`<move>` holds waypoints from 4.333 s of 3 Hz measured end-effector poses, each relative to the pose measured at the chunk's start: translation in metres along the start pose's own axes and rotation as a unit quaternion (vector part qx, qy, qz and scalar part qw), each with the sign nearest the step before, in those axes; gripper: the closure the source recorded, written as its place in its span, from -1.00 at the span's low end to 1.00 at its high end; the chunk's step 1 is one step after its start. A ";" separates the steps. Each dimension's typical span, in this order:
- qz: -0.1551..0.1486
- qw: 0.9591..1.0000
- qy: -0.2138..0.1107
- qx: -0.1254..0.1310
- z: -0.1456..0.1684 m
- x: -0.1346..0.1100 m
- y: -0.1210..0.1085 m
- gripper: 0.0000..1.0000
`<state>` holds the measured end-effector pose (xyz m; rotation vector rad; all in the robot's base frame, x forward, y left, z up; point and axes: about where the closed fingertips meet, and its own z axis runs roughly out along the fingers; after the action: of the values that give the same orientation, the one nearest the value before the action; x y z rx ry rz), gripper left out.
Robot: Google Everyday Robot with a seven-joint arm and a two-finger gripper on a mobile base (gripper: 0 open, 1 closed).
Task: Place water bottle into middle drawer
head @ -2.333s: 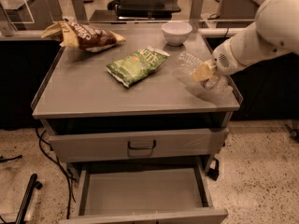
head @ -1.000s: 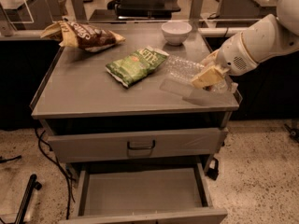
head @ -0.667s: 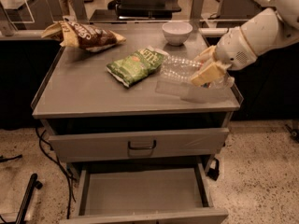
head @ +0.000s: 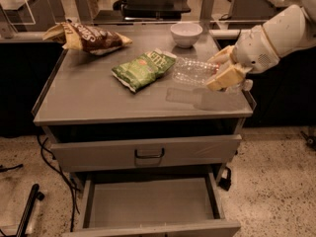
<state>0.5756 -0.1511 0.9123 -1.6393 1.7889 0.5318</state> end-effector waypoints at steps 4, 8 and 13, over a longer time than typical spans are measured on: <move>0.025 0.999 0.007 -0.033 0.002 0.037 0.146 1.00; -0.036 0.996 0.056 -0.052 0.057 0.091 0.176 1.00; -0.107 0.992 0.041 -0.051 0.192 0.199 0.190 1.00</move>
Offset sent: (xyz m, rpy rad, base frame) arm -0.1085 -0.0100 -0.0380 -0.0184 0.0492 -0.0226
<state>0.4222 -0.1378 0.6140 -1.9210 1.6393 0.4702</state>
